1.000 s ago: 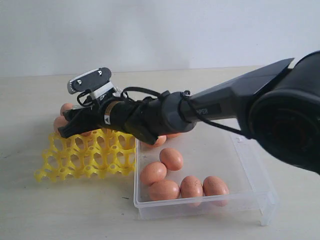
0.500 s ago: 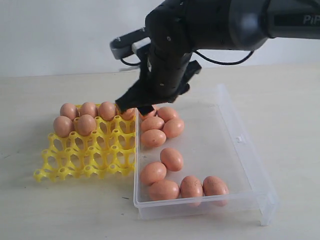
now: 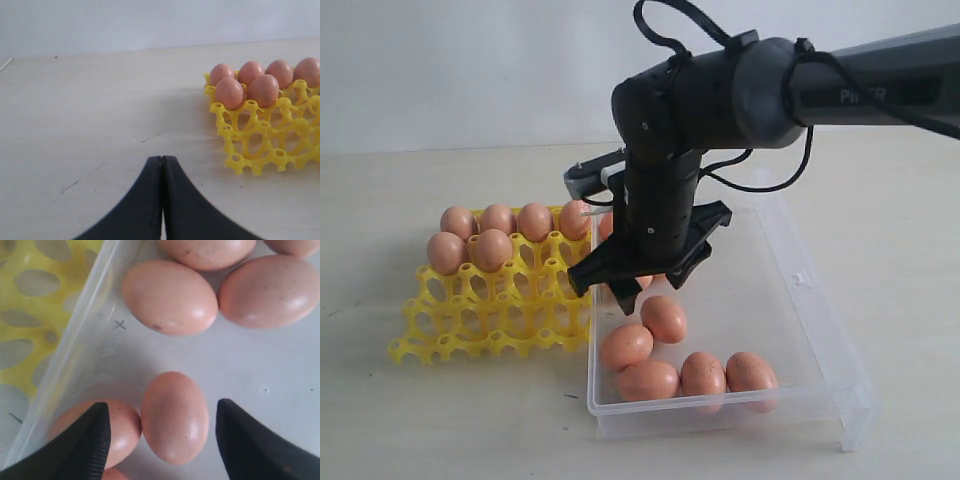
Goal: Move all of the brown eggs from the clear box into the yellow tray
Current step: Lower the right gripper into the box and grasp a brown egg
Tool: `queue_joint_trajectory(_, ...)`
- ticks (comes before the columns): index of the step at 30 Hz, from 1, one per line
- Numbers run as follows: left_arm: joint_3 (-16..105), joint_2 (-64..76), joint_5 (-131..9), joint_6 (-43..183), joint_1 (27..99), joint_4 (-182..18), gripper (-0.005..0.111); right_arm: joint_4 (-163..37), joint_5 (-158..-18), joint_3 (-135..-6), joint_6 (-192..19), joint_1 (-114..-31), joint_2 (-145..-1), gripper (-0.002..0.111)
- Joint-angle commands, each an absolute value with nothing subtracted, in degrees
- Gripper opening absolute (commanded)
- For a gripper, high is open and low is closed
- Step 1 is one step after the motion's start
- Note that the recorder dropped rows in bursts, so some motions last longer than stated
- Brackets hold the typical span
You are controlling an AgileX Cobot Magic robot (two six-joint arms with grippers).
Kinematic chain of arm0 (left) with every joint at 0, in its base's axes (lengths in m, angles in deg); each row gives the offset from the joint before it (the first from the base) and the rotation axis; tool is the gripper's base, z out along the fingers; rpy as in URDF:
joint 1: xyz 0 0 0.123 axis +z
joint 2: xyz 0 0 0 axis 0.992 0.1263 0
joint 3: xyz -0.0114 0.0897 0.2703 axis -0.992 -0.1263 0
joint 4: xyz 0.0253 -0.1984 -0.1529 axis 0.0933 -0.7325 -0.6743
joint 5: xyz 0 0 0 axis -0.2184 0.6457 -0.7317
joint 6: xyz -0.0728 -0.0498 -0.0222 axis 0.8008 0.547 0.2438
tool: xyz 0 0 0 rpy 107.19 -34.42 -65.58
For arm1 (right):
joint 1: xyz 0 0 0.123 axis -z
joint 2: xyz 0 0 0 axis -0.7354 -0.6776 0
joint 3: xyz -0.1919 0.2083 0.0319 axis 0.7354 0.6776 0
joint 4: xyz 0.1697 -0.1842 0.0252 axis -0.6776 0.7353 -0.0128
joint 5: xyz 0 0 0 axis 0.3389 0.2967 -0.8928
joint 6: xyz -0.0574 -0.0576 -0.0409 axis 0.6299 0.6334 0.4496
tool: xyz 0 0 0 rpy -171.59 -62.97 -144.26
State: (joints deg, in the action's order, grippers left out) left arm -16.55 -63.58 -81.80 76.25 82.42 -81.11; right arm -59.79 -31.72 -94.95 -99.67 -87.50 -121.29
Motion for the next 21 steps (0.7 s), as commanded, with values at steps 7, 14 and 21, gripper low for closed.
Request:
queue_joint_trajectory(7, -16.3, -63.7, -81.3, 76.3, 82.2, -81.3, 0.0, -56.7, -28.9, -95.2, -99.1, -87.2, -126.0, 0.055)
queue_joint_trajectory(14, -16.3, -63.7, -81.3, 76.3, 82.2, -81.3, 0.0, -56.6, -28.9, -95.2, -94.9, -87.2, -124.8, 0.0)
queue_joint_trajectory(21, -16.3, -63.7, -81.3, 76.3, 82.2, -81.3, 0.0, -51.8, -43.1, -95.2, -94.6, -87.3, -117.9, 0.0)
